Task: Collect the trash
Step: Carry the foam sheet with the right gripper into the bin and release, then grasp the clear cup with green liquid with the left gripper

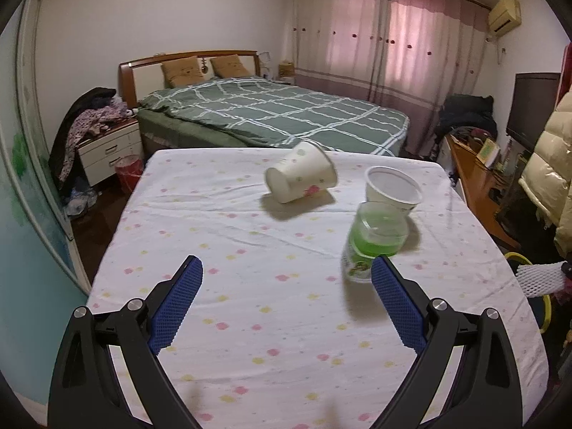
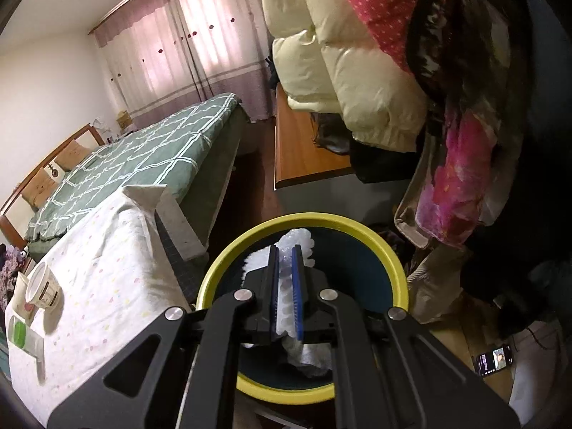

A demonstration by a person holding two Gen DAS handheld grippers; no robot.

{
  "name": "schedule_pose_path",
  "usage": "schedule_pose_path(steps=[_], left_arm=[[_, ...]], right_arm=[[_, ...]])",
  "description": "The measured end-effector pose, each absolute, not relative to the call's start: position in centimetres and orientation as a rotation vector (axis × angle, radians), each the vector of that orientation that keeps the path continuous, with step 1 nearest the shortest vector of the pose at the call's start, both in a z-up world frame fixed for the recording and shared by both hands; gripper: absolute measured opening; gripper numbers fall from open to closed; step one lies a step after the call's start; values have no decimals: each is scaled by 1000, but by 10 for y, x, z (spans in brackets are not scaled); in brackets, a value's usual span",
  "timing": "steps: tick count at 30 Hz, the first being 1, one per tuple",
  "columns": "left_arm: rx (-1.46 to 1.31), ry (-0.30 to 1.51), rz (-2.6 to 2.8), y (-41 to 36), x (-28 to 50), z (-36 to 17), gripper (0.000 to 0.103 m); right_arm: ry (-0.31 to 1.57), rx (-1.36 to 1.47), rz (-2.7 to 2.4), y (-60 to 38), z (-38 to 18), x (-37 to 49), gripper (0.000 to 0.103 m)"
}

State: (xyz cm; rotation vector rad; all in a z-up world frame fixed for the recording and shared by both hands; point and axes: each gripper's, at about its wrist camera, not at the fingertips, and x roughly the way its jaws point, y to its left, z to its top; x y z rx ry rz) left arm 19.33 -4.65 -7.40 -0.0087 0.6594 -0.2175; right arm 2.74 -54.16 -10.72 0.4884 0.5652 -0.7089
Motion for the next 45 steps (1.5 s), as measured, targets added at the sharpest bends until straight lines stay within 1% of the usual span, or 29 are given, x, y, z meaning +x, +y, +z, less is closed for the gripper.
schedule_pose_path(steps=[7, 8, 10, 23, 30, 40, 41, 42, 43, 44, 45], left_arm=[[0, 675, -251, -65, 198, -74, 94], [2, 676, -253, -67, 198, -74, 94], [2, 680, -263, -72, 200, -74, 94], [28, 718, -298, -104, 221, -87, 94], [17, 756, -292, -118, 242, -95, 94], [69, 800, -286, -147, 273, -111, 93], [71, 802, -286, -149, 274, -112, 87], [74, 811, -287, -151, 277, -115, 78], [71, 819, -290, -152, 279, -116, 74], [65, 827, -294, -153, 280, -117, 67], [51, 840, -307, -154, 283, -118, 57]], right_arm=[[577, 494, -726, -544, -112, 29, 9], [580, 490, -729, -544, -112, 30, 10], [581, 488, -724, -542, -113, 30, 14], [601, 479, -681, -532, -118, 39, 16], [594, 488, -663, -532, -118, 37, 20], [601, 499, -639, -532, -121, 38, 20], [601, 499, -638, -533, -122, 37, 20], [601, 499, -639, -532, -121, 38, 20], [602, 499, -638, -532, -122, 37, 20], [601, 499, -639, -532, -121, 37, 20], [601, 499, -639, -532, -121, 37, 20]])
